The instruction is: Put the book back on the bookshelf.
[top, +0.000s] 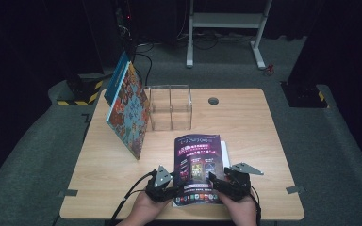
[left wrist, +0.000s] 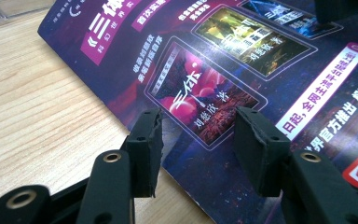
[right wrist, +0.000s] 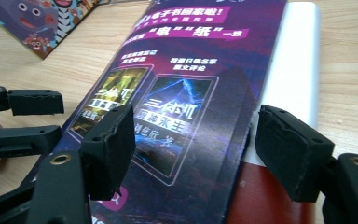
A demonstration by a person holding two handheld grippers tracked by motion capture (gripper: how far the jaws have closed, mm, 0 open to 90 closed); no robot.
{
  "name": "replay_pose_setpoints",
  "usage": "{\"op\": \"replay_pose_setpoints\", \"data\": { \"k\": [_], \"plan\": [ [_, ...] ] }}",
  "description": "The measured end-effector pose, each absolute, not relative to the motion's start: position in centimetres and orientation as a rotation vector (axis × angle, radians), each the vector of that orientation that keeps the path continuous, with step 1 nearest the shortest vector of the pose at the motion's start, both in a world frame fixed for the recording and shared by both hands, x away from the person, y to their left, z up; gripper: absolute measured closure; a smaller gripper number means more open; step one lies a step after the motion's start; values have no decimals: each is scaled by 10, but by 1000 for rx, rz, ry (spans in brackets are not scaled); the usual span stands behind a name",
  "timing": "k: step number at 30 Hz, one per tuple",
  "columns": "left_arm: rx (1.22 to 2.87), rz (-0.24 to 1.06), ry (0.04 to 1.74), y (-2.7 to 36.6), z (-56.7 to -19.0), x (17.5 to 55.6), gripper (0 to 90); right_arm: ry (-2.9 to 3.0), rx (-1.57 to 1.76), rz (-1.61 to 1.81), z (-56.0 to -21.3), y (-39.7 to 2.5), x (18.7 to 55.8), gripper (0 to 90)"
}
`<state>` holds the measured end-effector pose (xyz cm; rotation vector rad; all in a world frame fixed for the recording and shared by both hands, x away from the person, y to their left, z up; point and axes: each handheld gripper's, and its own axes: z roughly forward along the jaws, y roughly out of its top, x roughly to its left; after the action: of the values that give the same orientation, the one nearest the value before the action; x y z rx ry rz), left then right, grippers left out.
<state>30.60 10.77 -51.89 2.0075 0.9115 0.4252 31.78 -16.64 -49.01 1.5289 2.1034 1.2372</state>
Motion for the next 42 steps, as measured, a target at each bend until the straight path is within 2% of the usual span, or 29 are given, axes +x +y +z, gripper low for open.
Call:
{"op": "replay_pose_setpoints", "data": {
  "k": [9, 13, 14, 15, 23, 25, 29, 42],
  "plan": [
    [2054, 433, 933, 104, -520, 308, 544, 2088, 1631, 1394, -492, -168, 320, 266],
    [2049, 431, 942, 104, -521, 308, 549, 2086, 1579, 1385, -488, -166, 319, 268],
    [1999, 406, 977, 100, -522, 307, 550, 2081, 1569, 1400, -487, -166, 318, 272],
    [2057, 436, 936, 104, -521, 308, 553, 2069, 1564, 1417, -485, -165, 317, 283],
    [2059, 442, 939, 104, -521, 308, 561, 2038, 1473, 1476, -476, -163, 310, 397],
    [2055, 439, 942, 104, -521, 307, 561, 2064, 1460, 1480, -475, -162, 309, 447],
    [2049, 430, 946, 106, -521, 308, 557, 2129, 1396, 1416, -477, -153, 308, 477],
    [2047, 455, 941, 106, -521, 306, 589, 2213, 1393, 1430, -473, -164, 336, 432]
  ]
}}
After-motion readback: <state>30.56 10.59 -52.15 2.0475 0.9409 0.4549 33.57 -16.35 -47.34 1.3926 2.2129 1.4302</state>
